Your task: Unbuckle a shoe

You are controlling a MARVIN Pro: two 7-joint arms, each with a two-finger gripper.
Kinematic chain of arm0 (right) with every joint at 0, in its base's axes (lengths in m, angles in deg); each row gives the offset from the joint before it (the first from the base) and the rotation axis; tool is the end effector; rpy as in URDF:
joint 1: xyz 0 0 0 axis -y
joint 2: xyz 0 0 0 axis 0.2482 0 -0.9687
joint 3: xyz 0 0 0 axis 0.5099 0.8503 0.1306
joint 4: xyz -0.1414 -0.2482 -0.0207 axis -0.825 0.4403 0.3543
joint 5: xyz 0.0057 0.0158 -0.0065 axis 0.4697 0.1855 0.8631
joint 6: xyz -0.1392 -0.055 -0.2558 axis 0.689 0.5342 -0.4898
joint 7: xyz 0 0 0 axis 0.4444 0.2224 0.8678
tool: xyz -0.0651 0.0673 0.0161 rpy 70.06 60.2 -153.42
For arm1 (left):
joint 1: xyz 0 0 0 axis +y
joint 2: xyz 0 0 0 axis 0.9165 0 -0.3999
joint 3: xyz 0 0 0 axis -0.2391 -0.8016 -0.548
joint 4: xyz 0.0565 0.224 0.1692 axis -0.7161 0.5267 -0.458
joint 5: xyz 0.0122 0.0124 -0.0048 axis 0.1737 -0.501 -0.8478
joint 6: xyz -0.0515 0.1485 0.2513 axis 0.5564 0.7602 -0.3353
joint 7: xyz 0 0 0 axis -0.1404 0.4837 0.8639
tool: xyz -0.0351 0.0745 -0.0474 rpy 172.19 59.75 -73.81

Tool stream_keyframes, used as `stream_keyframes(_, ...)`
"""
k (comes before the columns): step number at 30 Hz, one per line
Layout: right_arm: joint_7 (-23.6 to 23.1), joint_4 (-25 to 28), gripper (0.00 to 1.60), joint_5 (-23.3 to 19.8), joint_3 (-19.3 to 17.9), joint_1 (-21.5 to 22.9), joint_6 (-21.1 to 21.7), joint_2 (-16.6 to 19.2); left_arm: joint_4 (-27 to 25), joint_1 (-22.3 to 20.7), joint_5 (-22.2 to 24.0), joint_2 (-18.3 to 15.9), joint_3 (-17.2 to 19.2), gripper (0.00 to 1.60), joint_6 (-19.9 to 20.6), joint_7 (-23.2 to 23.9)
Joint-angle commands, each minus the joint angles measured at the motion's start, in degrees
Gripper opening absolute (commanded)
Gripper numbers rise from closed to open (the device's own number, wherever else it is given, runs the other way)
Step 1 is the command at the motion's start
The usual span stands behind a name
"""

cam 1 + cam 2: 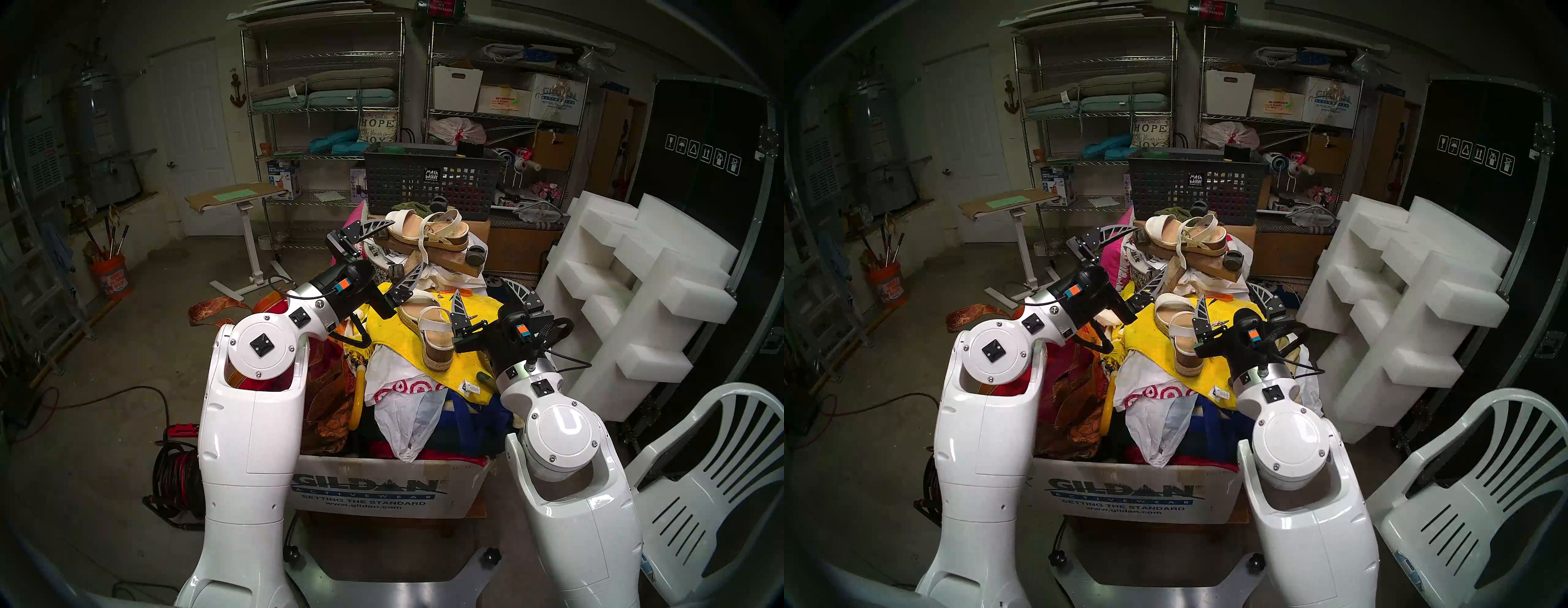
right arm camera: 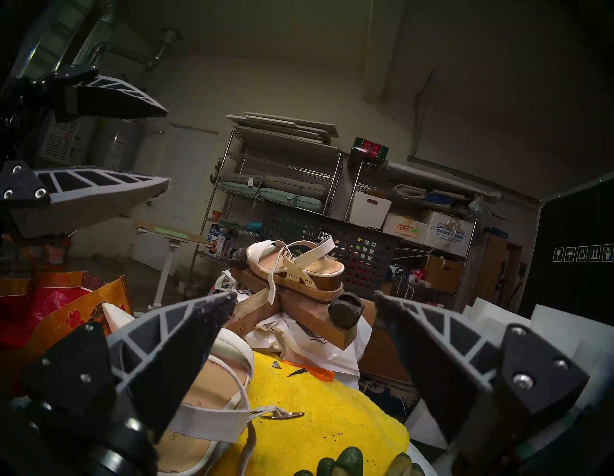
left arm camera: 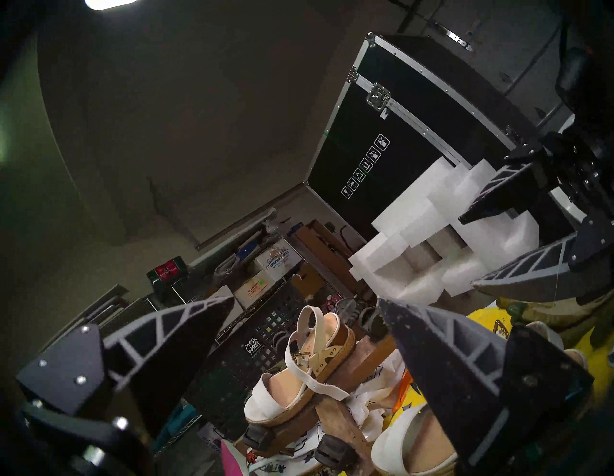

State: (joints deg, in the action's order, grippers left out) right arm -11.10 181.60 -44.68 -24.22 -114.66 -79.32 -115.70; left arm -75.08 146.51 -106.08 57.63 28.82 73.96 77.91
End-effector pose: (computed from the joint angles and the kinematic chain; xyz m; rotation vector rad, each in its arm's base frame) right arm 0.3353 0.0439 -0.1718 1.8216 0.4640 2.3602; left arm 0.3981 -0.0774 -0.1220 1.3304 -1.3397 2.5039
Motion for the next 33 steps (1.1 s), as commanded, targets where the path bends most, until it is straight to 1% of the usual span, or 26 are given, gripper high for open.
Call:
stream_keyframes(1,0.09,1.77,1.58,-0.61,-0.31,0.12,-0.86,-0.18,-6.38,3.96,-0.03,-1.33,-1.09,1.6,4.51,-3.08)
stream_keyframes(4,-0.22,1.71,1.6,-1.16,-0.44,0.12,-0.76,-0.2,-7.34,4.63,-0.07,-1.45,-1.6,1.6,6.24,-3.48)
stream_keyframes(8,-0.75,1.5,1.6,-2.19,-0.66,0.09,-1.33,-0.19,-7.76,4.89,-0.36,-1.48,-1.85,1.6,7.06,-3.93)
stream_keyframes(33,-1.03,1.47,1.6,-2.39,-0.82,0.06,-1.49,-0.28,-8.06,5.09,-0.62,-1.69,-2.22,1.6,7.77,-4.58)
